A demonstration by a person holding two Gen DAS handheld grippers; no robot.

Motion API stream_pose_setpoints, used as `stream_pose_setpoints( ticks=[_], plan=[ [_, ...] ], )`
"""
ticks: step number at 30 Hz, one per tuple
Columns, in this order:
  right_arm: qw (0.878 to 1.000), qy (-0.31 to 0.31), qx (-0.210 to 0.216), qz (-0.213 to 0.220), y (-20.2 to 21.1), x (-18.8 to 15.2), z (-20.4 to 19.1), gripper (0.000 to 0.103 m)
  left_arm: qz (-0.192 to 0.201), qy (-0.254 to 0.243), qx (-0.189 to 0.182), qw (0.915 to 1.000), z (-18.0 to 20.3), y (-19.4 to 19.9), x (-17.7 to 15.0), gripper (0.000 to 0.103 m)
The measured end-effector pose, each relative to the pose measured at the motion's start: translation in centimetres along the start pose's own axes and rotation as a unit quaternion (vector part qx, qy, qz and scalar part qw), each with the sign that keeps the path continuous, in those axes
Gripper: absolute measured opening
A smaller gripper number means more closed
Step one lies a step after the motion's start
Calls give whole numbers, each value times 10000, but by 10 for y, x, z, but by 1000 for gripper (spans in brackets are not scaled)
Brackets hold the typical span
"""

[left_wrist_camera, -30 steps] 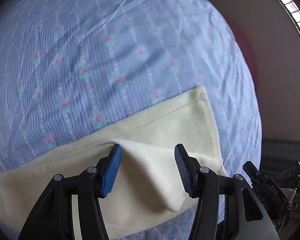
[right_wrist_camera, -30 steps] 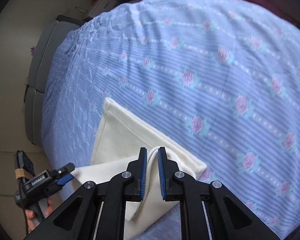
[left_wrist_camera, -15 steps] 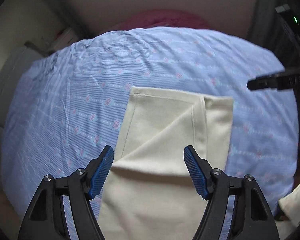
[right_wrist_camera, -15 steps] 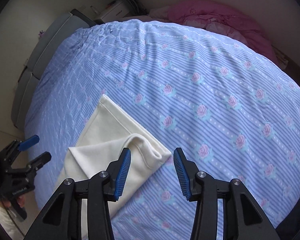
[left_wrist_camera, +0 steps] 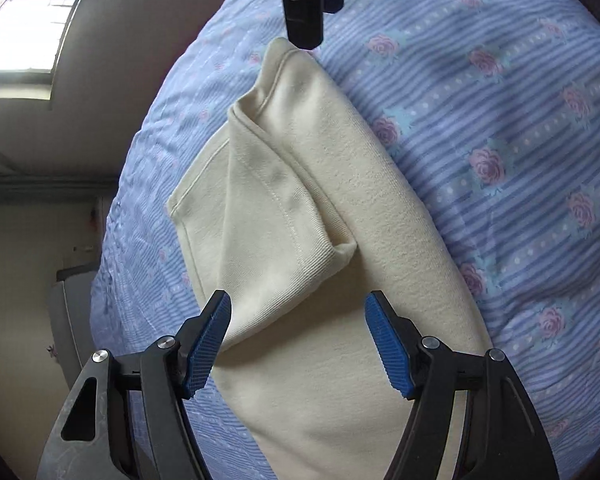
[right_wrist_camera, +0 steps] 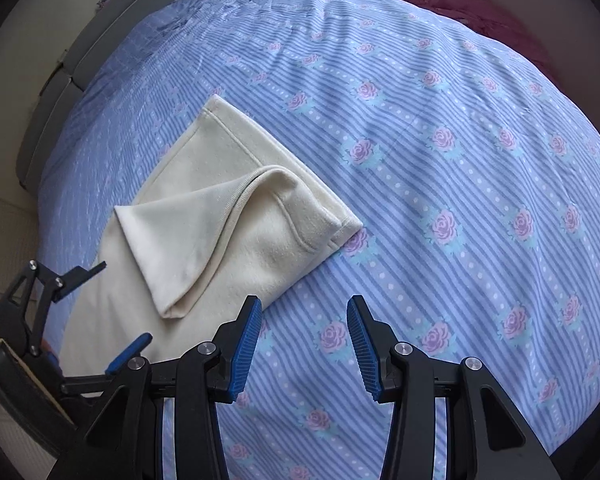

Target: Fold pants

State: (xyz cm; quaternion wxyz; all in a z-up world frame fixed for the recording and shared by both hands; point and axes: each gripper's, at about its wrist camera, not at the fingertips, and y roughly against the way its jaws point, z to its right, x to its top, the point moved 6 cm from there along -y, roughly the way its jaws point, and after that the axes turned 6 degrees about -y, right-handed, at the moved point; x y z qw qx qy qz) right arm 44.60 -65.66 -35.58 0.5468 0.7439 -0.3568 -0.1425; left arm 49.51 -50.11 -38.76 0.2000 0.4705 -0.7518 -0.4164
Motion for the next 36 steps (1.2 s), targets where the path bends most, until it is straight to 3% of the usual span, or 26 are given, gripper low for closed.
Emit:
stream_pose_setpoints(
  ticks=[5, 7, 10, 13, 19, 21, 27, 33, 36],
  plan=[
    [10000, 30, 28, -18, -8, 9, 1, 46, -125, -9, -187, 9997, -1, -24, 8, 57],
    [10000, -5, 48, -37, -11, 12, 2, 46, -198, 130, -438, 9988, -8, -32, 8, 34],
    [9998, -133, 109, -68, -17, 18, 7, 46, -172, 566, -808, 9950, -30, -31, 10, 21],
    [9992, -336, 235, -46, -21, 24, 10, 46, -27, 1294, -844, 9880, -76, -24, 10, 17],
    [9958, -815, 414, -25, -32, 38, 20, 41, 113, 2951, -963, 9505, -183, -46, 3, 12],
    [9941, -983, 457, -86, -36, 41, 23, 40, 57, 3260, -1241, 9372, -203, -67, 5, 12],
    [9891, -1333, 580, -246, -47, 42, 25, 35, -394, 3809, -2062, 9004, -207, -126, 4, 11],
    [9835, -1610, 746, -349, -53, 41, 34, 35, -400, 4466, -2576, 8559, -206, -148, -7, 11],
    [9742, -1989, 970, -446, -55, 35, 42, 35, -373, 4662, -2772, 8393, -206, -154, -12, 14]
  ],
)
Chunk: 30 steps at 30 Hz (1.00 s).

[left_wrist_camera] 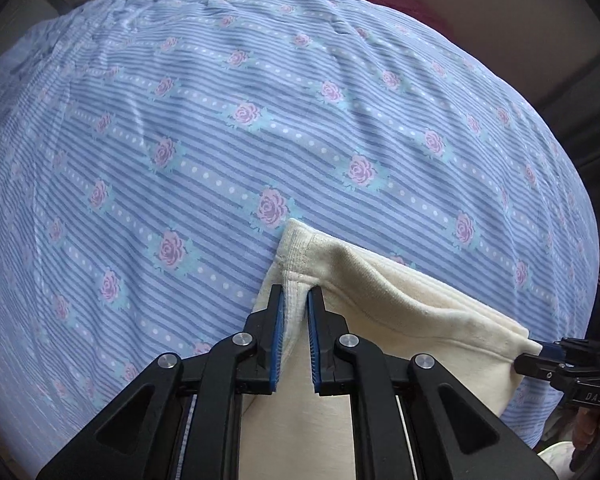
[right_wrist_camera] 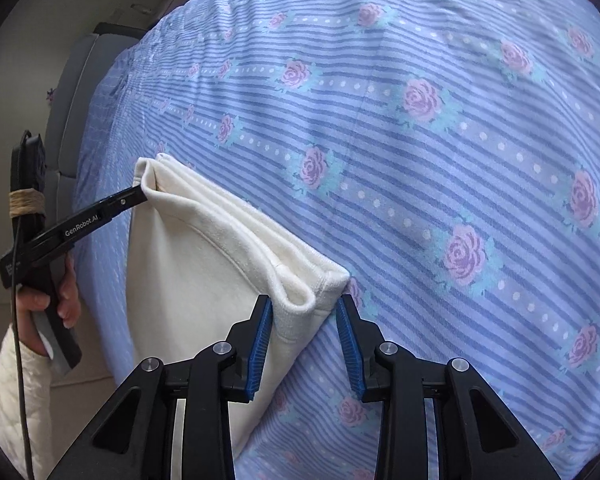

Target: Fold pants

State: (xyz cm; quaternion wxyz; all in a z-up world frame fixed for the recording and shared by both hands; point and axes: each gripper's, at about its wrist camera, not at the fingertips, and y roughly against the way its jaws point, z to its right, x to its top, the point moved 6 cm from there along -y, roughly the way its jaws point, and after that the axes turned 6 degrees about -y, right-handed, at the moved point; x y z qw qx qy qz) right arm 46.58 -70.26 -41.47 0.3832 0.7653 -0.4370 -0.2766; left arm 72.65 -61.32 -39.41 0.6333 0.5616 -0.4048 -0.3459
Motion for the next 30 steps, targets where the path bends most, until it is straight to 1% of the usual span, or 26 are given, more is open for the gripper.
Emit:
stream_pose_setpoints(
  ticks=[2, 4, 5, 6, 8, 9, 10, 11, 13, 14, 15, 16, 17, 18, 20, 21, 22, 24, 27, 29, 30],
  plan=[
    [10000, -16, 2, -18, -2, 0, 0, 35, 50, 84, -114, 9999, -3, 0, 1, 24],
    [10000, 35, -33, -13, -3, 0, -2, 35, 119, 147, -240, 9995, -6, 1, 4, 48],
    [10000, 31, -41, -17, -3, 1, -4, 35, 174, 140, -240, 9995, -6, 2, 6, 49],
    [10000, 15, -56, -24, -3, 1, -5, 35, 201, 120, -211, 9995, -6, 2, 7, 48],
    [10000, -7, -10, 8, -2, 1, -8, 35, 131, 84, -217, 9996, -5, -2, 10, 47],
    [10000, -13, -23, 16, -2, 1, -9, 35, 94, 98, -260, 9996, -5, -5, 10, 41],
    [10000, -14, -31, 1, -4, 1, -10, 35, 49, 122, -313, 9994, -6, -8, 14, 26],
    [10000, -10, -31, -26, -5, 0, -10, 35, -5, 165, -297, 9994, -7, -10, 13, 20],
    [10000, 20, -59, -13, -7, -1, -12, 35, 38, 217, -313, 9993, -10, -9, 16, 15],
    [9999, 59, -87, 22, -8, 0, -13, 35, 92, 243, -330, 9991, -12, -5, 16, 14],
    [9999, 83, -95, 61, -9, 1, -13, 27, 199, 286, -387, 9986, -14, 1, 18, 13],
    [9999, 91, -101, 97, -8, 1, -13, 25, 305, 363, -427, 9980, -18, 7, 21, 13],
    [9998, 81, -61, 150, -5, 2, -13, 21, 404, 451, -473, 9970, -22, 11, 23, 13],
    [9995, 47, -67, 303, 2, 3, -12, 10, 455, 506, -461, 9966, -26, 14, 24, 13],
    [9983, 3, -67, 579, 15, 7, -12, 9, 405, 455, -310, 9977, -28, 9, 27, 13],
    [9974, -21, -136, 710, 19, 11, -13, 8, 357, 439, -247, 9981, -28, 4, 29, 13],
    [9972, 18, -181, 724, 19, 15, -14, 8, 319, 493, -258, 9979, -28, 0, 28, 13],
    [9978, 110, -240, 606, 15, 18, -15, 8, 331, 614, -274, 9972, -27, -10, 28, 13],
    [9973, 298, -164, 649, 17, 17, -21, 8, 315, 550, -233, 9977, -25, -15, 29, 13],
    [9973, 283, -229, 639, 18, 14, -24, 11, 273, 516, -216, 9981, -25, -17, 29, 13],
    [9981, 217, -224, 537, 15, 12, -24, 17, 256, 513, -221, 9981, -26, -18, 29, 13]
  ],
)
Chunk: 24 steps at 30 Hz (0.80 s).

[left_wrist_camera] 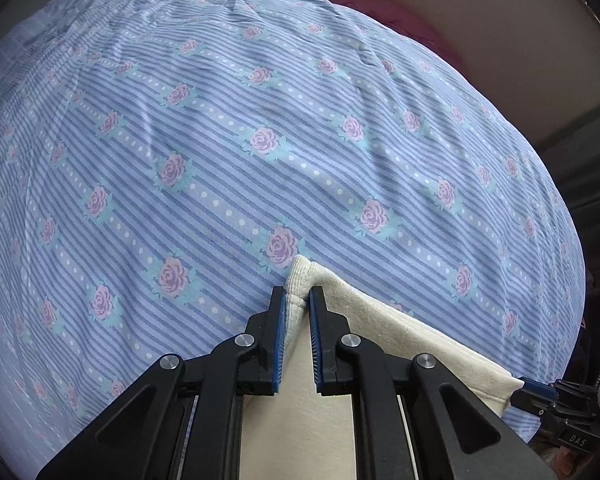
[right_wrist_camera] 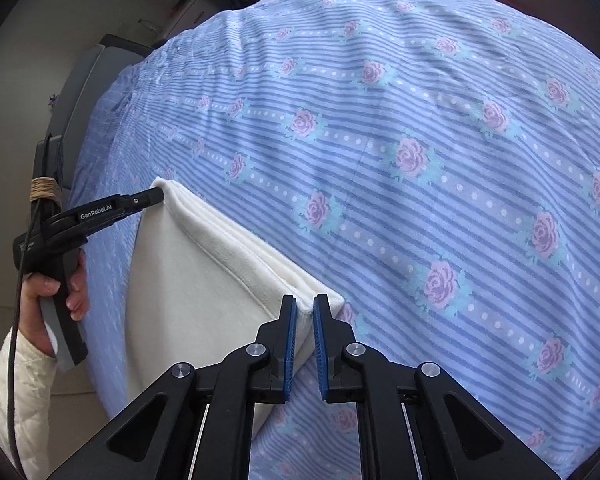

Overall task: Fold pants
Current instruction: 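Open both grippers and lift them off the folded trousers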

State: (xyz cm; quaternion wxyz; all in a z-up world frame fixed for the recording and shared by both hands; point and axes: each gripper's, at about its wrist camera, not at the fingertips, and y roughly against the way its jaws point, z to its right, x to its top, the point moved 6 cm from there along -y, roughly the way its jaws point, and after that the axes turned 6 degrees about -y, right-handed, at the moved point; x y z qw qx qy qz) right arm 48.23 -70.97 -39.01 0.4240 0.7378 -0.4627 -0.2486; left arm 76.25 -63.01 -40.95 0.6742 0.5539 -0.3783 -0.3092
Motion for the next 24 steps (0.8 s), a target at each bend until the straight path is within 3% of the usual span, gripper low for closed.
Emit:
stream_pose_setpoints(
  ticks=[1, 4, 5, 7, 9, 11, 15, 17, 19, 20, 22, 24],
  plan=[
    [9999, -71, 15, -126, -4, -3, 0, 29, -6, 8, -10, 10000, 0, -2, 0, 13],
    [9995, -225, 59, -190, -13, -7, 5, 30, 13, 50, -49, 10000, 2, -7, 0, 13],
    [9996, -191, 125, -177, -15, -6, 4, 27, 17, 73, -82, 9999, 1, -6, -1, 13],
    [10000, 16, 2, -97, -16, -5, 2, 9, 144, 41, -168, 9997, 2, 3, -1, 12],
    [9998, 48, 130, 161, 1, -2, -5, 7, 351, -4, -195, 9992, 2, 12, 3, 12],
    [9988, 102, 148, 455, 17, 5, -12, 7, 165, 94, -88, 9998, -4, -3, 5, 12],
    [9995, 177, -207, 133, -10, 10, -3, 7, -99, 372, -27, 9993, -8, -24, 7, 16],
    [9997, -40, -220, 18, -15, 11, 6, 7, -104, 344, 106, 9993, -8, -19, 13, 26],
    [9987, -1, -492, 125, -11, 13, 9, 9, 31, 244, 256, 9994, -3, -1, 22, 52],
    [9972, 121, -704, 204, -8, 13, 10, 10, 224, 180, 255, 9993, 0, 13, 24, 55],
    [9936, 324, -1018, 359, 2, 16, 10, 26, 587, -12, 293, 9978, 8, 46, 20, 62],
    [9913, 561, -1034, 592, 22, 16, 7, 44, 898, -234, 444, 9947, 16, 79, 6, 69]
  ],
)
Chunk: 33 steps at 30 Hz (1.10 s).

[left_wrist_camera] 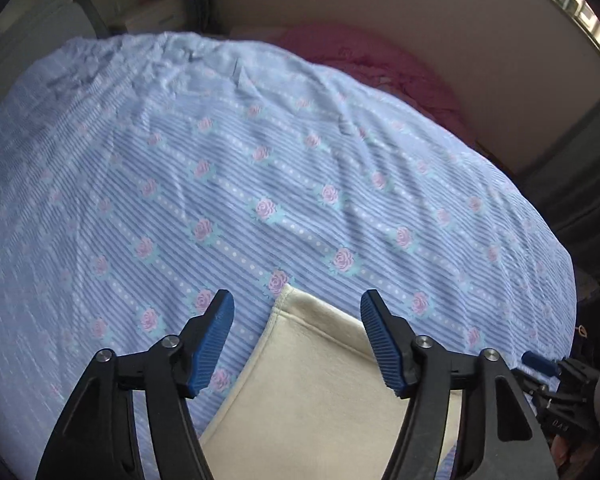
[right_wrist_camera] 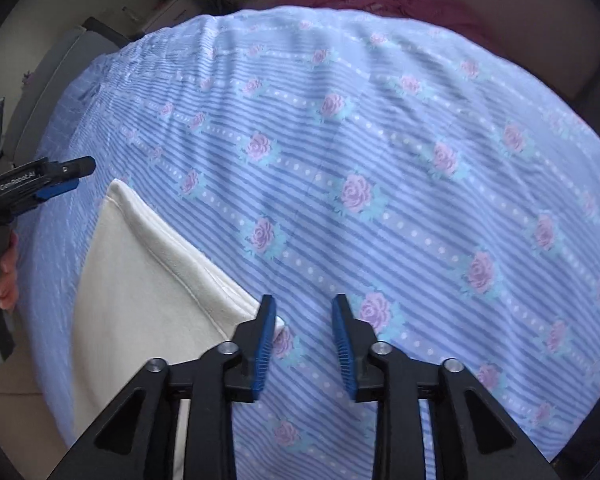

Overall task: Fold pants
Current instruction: 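Open both grippers and lift them off the folded trousers, then move both grippers toward the elastic waistband of the trousers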

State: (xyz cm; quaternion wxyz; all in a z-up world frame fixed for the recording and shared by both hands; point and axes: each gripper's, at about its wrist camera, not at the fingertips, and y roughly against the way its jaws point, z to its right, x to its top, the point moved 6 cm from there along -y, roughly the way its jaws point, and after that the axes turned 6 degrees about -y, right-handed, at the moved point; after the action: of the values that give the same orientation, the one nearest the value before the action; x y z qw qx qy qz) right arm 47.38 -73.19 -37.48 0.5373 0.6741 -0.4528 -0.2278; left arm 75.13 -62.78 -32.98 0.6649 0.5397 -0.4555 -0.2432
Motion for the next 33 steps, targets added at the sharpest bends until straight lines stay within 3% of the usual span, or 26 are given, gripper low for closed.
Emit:
stream_pose_setpoints(
  ticks=[4, 7, 11, 15, 19, 25, 28, 33],
  plan=[
    [9968, 712, 28, 364, 48, -1, -7, 57, 263, -408, 343, 9982, 11, 64, -34, 74],
    [9903, 1299, 148, 464, 80, -13, -22, 62, 361, -225, 344, 9985, 17, 110, -76, 76],
    [9782, 1995, 418, 395, 113, -38, -44, 65, 390, 730, 432, 9956, 16, 171, -146, 79],
    [9593, 2678, 887, 158, 136, -80, -77, 65, 231, 1892, 714, 9791, 12, 224, -227, 80],
    [9305, 3391, 1374, -148, 154, -130, -108, 65, 276, 3030, 1215, 9448, 19, 280, -312, 81],
    [8732, 4402, 2058, -369, 182, -206, -156, 65, 401, 4341, 1938, 8789, 37, 344, -433, 83],
    [8465, 4783, 2297, -419, 197, -246, -175, 65, 360, 4825, 2158, 8482, 49, 367, -494, 83],
    [8139, 5095, 2676, -795, 212, -322, -202, 65, 403, 5431, 2371, 8045, 64, 401, -594, 85]
  ],
)
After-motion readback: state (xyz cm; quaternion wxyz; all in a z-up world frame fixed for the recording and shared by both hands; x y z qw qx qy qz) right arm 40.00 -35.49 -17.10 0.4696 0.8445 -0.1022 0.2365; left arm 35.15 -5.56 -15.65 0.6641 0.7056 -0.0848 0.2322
